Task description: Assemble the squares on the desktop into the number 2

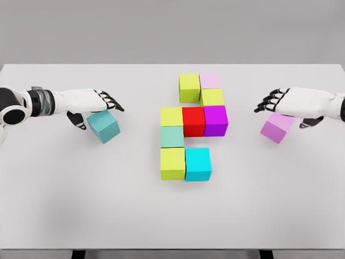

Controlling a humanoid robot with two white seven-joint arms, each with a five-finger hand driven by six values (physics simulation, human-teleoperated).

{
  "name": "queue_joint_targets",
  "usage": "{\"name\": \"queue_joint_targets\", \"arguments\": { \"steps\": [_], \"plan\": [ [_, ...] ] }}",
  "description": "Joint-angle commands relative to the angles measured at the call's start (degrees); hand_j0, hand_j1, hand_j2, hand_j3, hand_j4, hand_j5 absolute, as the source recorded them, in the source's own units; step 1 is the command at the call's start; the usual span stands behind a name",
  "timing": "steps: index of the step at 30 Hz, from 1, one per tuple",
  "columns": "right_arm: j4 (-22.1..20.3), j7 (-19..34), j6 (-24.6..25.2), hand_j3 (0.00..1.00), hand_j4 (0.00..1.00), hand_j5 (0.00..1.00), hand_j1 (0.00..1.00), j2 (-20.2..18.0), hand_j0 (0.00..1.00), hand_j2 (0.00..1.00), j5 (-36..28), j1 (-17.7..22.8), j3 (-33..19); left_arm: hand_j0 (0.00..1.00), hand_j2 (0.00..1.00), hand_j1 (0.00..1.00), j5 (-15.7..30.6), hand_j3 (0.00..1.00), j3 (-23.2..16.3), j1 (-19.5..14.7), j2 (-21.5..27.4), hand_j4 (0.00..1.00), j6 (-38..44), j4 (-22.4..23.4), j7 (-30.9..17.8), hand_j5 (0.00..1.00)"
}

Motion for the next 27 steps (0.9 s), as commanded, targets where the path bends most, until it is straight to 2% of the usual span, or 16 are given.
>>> {"name": "queue_joint_targets", "arguments": {
  "steps": [1,7,10,12,14,19,27],
  "plan": [
    [2.03,-0.02,0.13,1.0,1.0,1.0,1.0,1.65,1.0,1.0,1.46,-0.09,0.24,0.99,0.99,0.99,0.36,0.99,0.04,0.0,0.2,0.99,0.13,-0.84,0.02,0.99],
    [6.07,-0.02,0.13,1.0,1.0,1.0,1.0,3.41,1.0,1.0,3.05,-2.02,2.44,0.99,0.99,0.99,0.36,0.99,-0.05,0.17,0.29,0.99,0.13,-1.72,0.02,0.99],
    [6.6,-0.02,0.13,1.0,1.0,1.0,1.0,3.41,1.0,1.0,4.28,-2.11,2.53,0.99,0.99,0.99,0.36,0.99,-0.13,0.35,0.29,0.99,0.13,-1.9,0.02,0.99],
    [7.12,-0.02,0.13,1.0,1.0,1.0,1.0,3.58,1.0,1.0,4.98,-2.02,2.62,0.98,0.98,0.98,0.45,0.98,-0.13,0.53,0.73,0.98,0.13,-3.57,0.02,0.98],
    [7.57,-0.02,0.13,1.0,1.0,1.0,1.0,3.85,1.0,1.0,5.07,-2.11,2.62,0.95,0.95,0.95,0.45,0.95,-0.75,0.53,0.82,0.95,0.13,-3.92,0.02,0.95],
    [7.57,-0.02,0.13,1.0,1.0,1.0,1.0,4.02,1.0,1.0,5.77,-2.2,3.49,0.8,0.8,0.8,0.36,0.8,-1.01,0.61,0.9,0.8,0.13,-3.92,0.02,0.8],
    [7.57,-0.02,0.13,1.0,1.0,1.0,1.0,4.02,1.0,1.0,5.86,-2.46,4.81,0.74,0.74,0.74,0.36,0.74,-2.16,0.61,0.9,0.74,0.13,-3.92,0.02,0.74]
  ]
}}
